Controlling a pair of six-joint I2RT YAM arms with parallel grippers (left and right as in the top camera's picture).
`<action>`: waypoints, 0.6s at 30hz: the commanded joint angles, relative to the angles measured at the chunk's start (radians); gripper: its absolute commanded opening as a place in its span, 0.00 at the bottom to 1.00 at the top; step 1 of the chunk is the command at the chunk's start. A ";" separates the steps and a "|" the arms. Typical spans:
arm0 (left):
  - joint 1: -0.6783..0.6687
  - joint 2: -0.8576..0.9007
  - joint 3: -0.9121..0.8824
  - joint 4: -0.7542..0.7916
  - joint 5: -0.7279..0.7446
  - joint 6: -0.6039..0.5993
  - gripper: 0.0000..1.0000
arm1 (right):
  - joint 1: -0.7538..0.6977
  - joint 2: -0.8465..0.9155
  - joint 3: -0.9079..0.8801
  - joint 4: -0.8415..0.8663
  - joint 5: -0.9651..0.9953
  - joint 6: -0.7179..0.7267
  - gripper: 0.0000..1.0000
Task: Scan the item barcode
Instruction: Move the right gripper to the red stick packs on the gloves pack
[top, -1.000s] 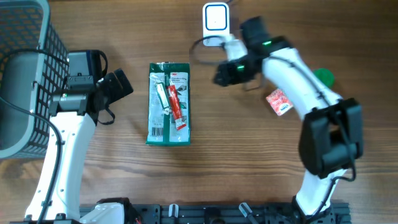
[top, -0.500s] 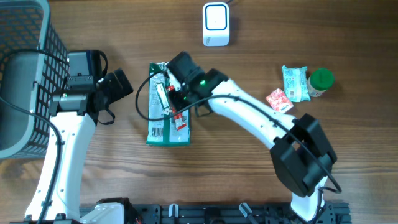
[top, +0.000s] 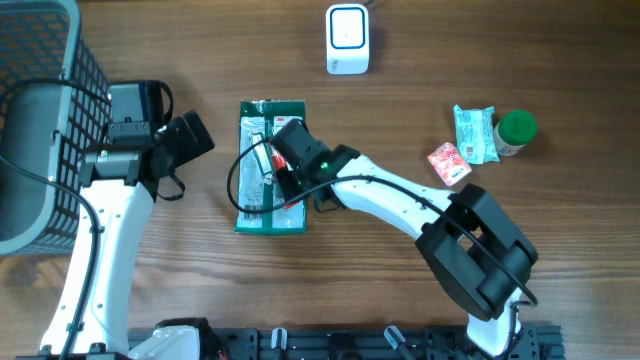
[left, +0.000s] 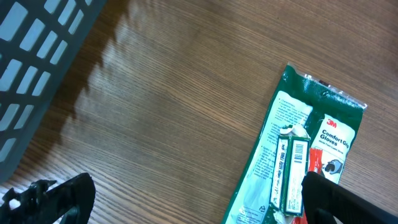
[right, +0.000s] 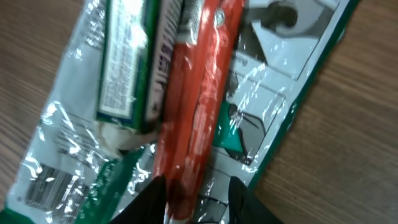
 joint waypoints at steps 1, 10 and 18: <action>0.005 0.002 0.005 0.002 -0.009 0.011 1.00 | 0.005 0.011 -0.047 0.033 -0.016 0.028 0.33; 0.005 0.002 0.005 0.002 -0.009 0.011 1.00 | -0.007 -0.006 -0.040 0.025 0.046 0.023 0.07; 0.005 0.002 0.005 0.002 -0.009 0.011 1.00 | -0.073 -0.124 -0.034 -0.034 0.053 -0.034 0.04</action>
